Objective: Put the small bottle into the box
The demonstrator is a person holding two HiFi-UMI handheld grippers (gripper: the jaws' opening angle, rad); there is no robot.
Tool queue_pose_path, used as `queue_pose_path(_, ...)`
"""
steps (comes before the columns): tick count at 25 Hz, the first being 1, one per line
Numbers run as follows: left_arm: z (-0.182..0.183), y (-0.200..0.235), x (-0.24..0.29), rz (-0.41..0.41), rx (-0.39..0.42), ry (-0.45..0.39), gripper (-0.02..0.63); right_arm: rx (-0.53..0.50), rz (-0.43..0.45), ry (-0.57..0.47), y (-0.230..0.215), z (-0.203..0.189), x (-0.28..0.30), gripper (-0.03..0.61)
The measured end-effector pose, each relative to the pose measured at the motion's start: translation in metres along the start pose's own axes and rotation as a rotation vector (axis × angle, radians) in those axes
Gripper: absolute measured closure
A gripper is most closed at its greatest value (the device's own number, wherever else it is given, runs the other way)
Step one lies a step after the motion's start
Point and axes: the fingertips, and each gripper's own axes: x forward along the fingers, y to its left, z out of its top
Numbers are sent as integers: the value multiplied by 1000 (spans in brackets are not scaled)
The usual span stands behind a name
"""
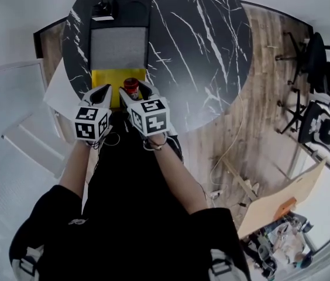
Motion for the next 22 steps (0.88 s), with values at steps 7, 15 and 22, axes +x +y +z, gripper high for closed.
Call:
queue_pose_path(7, -13, 8, 1, -7, 15, 49, 614, 14, -70, 109, -8, -25, 19, 364)
queue_pose_path(15, -20, 15, 6, -11, 0, 73, 614, 58, -118, 143, -14, -33, 24, 364)
queue_pose_path(22, -26, 15, 9, -16, -7, 88, 614, 38, -124, 168, -11, -37, 30, 364)
